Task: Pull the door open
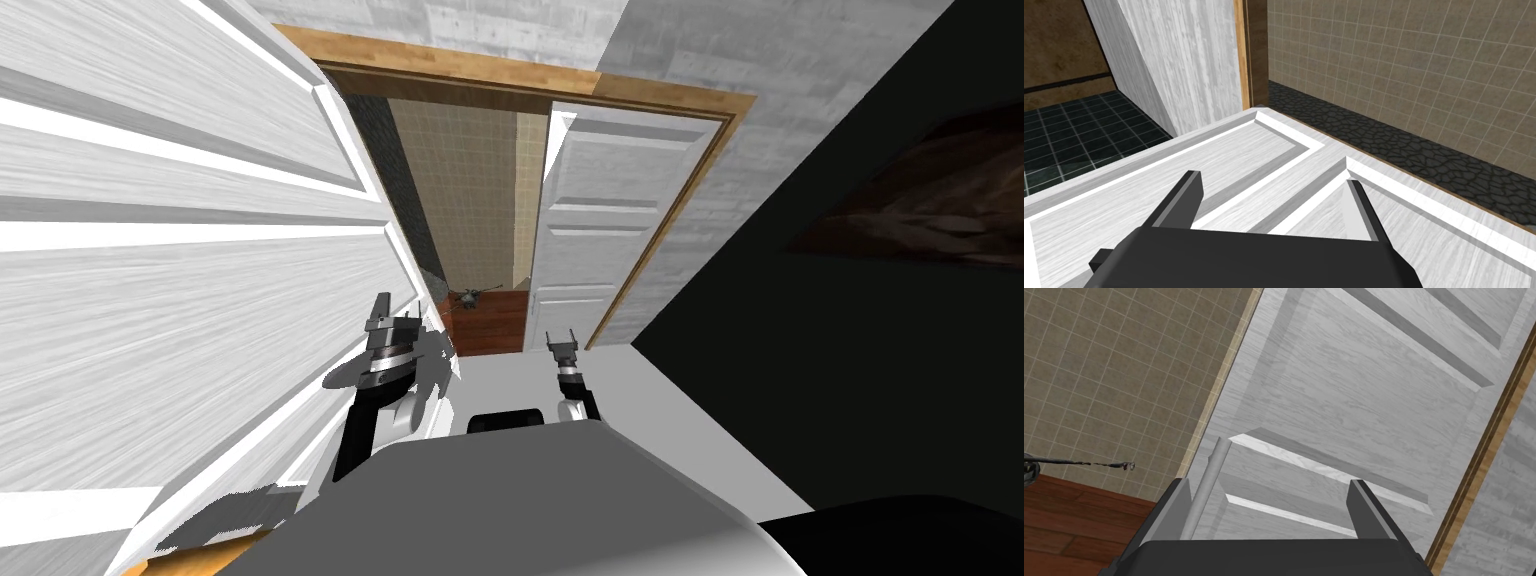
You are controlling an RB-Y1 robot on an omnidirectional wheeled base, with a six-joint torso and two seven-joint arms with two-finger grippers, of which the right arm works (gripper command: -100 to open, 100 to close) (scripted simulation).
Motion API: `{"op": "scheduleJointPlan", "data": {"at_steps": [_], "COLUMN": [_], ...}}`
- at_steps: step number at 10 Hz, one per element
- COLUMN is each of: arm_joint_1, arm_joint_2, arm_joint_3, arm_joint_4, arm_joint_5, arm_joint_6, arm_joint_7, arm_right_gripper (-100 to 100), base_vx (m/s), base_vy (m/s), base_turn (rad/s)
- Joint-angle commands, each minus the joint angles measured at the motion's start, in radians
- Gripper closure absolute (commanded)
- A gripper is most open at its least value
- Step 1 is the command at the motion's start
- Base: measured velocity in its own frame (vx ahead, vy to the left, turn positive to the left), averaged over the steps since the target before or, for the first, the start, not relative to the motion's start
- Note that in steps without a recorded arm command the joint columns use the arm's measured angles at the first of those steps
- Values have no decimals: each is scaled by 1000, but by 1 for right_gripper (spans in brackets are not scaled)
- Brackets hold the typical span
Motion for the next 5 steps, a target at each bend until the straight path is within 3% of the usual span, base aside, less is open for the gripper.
{"op": "scheduleJointPlan", "data": {"at_steps": [1, 5], "arm_joint_1": [-10, -28], "arm_joint_2": [-9, -34], "arm_joint_3": [17, 54], "arm_joint_4": [42, 131], "arm_joint_5": [-26, -87], "arm_joint_6": [-14, -39], "arm_joint_7": [-41, -129], "arm_right_gripper": [-100, -100], "base_vx": [115, 105], "base_vy": [-3, -6], "base_turn": [96, 103]}}
